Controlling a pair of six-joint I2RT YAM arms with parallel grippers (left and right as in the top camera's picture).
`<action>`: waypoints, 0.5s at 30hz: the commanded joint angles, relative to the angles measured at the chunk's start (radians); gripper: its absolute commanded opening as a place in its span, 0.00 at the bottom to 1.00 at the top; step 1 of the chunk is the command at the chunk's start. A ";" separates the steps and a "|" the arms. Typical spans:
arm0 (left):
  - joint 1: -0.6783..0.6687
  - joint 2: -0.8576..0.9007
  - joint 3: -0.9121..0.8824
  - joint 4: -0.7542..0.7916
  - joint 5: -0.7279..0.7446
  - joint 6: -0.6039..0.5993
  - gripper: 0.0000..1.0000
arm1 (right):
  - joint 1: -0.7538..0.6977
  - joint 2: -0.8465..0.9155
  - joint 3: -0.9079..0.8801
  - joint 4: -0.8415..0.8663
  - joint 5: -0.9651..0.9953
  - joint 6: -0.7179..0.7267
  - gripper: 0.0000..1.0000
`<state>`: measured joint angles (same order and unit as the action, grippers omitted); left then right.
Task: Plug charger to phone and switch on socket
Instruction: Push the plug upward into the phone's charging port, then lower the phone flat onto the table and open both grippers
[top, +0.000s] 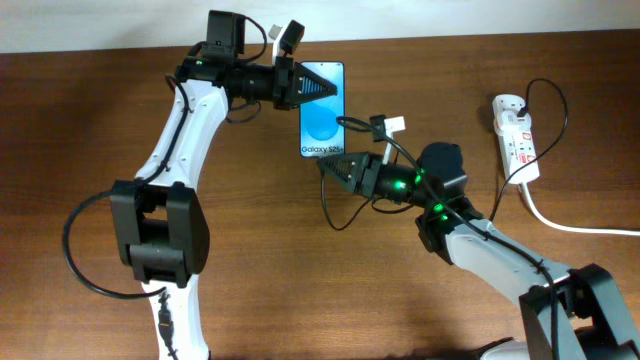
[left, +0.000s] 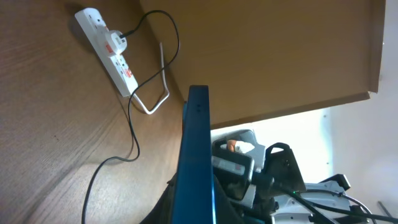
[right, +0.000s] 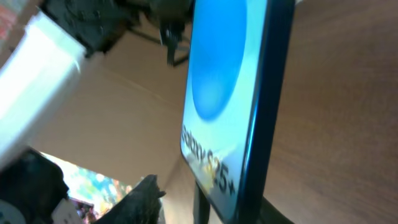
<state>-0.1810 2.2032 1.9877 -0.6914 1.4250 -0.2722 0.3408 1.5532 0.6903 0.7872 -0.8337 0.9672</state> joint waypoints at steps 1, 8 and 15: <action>0.032 -0.006 0.003 -0.001 0.010 0.009 0.00 | -0.009 -0.010 0.026 0.005 0.029 -0.009 0.52; 0.060 -0.006 -0.011 -0.207 -0.259 0.210 0.00 | -0.010 -0.010 0.026 -0.035 0.031 -0.060 0.71; 0.057 0.015 -0.132 -0.221 -0.406 0.250 0.00 | -0.010 -0.010 0.026 -0.075 0.045 -0.099 0.72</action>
<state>-0.1230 2.2032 1.9030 -0.9394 1.0527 -0.0597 0.3359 1.5528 0.6960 0.7116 -0.8017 0.9009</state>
